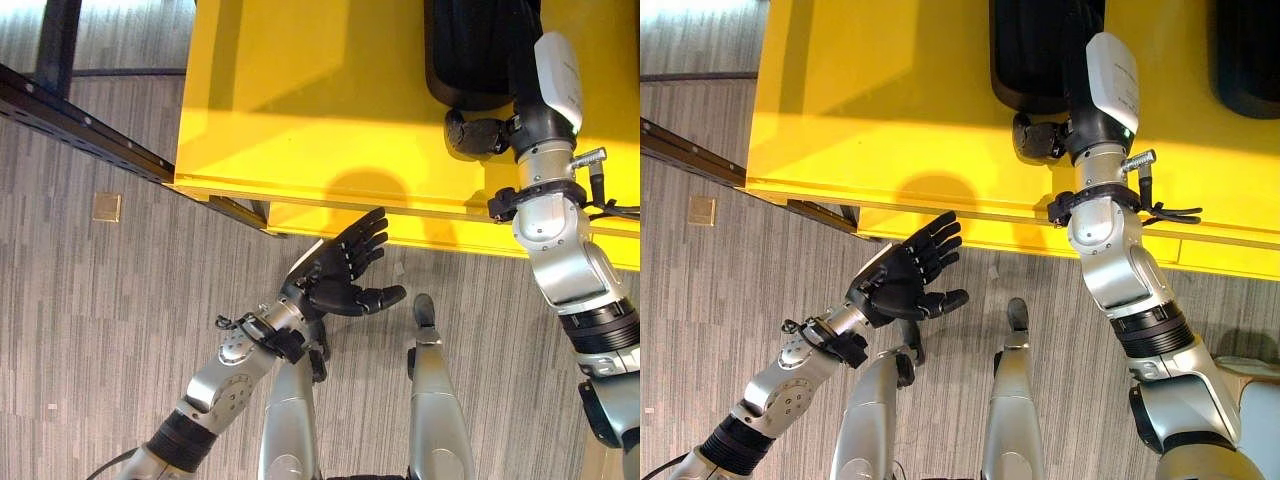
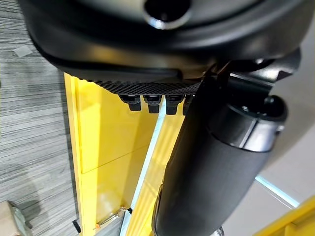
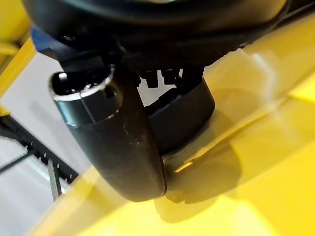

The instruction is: Move parts from the plastic box to the shelf.

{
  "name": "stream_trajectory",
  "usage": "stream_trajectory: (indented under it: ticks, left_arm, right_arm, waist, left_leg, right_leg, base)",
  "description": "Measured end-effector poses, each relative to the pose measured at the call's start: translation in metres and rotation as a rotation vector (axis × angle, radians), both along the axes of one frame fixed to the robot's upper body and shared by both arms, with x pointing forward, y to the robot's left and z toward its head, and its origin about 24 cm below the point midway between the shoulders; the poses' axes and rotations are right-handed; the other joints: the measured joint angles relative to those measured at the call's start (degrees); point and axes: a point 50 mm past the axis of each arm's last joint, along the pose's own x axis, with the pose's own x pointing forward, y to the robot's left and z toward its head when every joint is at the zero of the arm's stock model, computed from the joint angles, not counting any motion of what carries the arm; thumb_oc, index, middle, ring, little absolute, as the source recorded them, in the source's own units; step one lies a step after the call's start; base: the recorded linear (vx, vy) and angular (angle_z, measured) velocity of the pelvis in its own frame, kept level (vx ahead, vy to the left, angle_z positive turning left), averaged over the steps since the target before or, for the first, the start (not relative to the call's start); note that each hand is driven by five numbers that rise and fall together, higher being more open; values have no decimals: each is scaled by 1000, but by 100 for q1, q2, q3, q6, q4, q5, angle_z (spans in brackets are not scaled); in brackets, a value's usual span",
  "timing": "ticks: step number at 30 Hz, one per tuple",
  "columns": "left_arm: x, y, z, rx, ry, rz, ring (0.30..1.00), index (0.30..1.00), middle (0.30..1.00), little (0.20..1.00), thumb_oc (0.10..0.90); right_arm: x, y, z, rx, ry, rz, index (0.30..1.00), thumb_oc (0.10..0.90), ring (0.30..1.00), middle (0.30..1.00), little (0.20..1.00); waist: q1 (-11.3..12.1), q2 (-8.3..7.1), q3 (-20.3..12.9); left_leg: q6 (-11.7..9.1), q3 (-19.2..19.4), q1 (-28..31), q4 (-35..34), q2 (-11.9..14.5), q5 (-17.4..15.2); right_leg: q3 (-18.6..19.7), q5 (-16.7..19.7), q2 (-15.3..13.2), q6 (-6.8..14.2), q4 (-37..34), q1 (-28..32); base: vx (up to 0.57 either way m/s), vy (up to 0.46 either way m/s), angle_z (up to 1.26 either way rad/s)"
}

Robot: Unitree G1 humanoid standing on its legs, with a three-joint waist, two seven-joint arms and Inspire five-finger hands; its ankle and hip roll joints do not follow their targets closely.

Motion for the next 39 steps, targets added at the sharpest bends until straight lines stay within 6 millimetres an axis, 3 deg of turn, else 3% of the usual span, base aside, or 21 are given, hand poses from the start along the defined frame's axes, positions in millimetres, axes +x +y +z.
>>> stream_trajectory:
  ticks: [4, 9, 23, 36, 39]
  left_arm:
    - [0, 2, 1, -2, -4, 7, 1000, 1000, 1000, 1000, 900]
    - [-3, 4, 10, -18, -40, 12, 1000, 1000, 1000, 1000, 900]
    - [-6, 12, 12, 9, -48, 21, 1000, 1000, 1000, 1000, 900]
    - [-9, 16, 13, -31, -37, 28, 1000, 1000, 1000, 1000, 900]
    - [-10, 19, 12, -35, -33, 38, 1000, 1000, 1000, 1000, 900]
  right_arm:
    - [-6, 2, -1, -126, 43, -34, 1000, 900, 1000, 1000, 1000]
    - [-20, 6, 12, -196, 20, -58, 1000, 900, 1000, 1000, 1000]
    - [-29, 6, 18, -204, -31, -85, 1000, 900, 1000, 1000, 1000]
    - [-41, 7, 14, -219, -221, -72, 1000, 900, 1000, 1000, 1000]
    - [-44, 8, 16, -209, -277, -61, 1000, 900, 1000, 1000, 1000]
  waist:
    - [12, -5, 3]
    - [-5, -10, 6]
    - [-21, -13, 7]
    - [4, -9, 8]
    - [14, 55, 18]
  left_leg:
    - [9, 6, -44, 56, 2, -35]
    - [44, 8, -414, 293, 10, -105]
    - [130, 21, -751, 611, 14, -270]
    - [143, 110, -827, 745, 10, -345]
    - [140, 124, -825, 734, 6, -343]
  right_leg:
    - [4, -7, -6, -6, 22, -36]
    - [47, -34, -4, 29, 130, -373]
    - [90, -67, -28, 36, 246, -614]
    - [186, -120, -41, 73, 425, -768]
    - [191, -127, -45, 67, 434, -784]
  base:
    - [-1, 0, -1]
    - [-21, 12, -1]
    - [0, 1, 0]
    - [6, 4, -2]
    - [13, 40, 0]
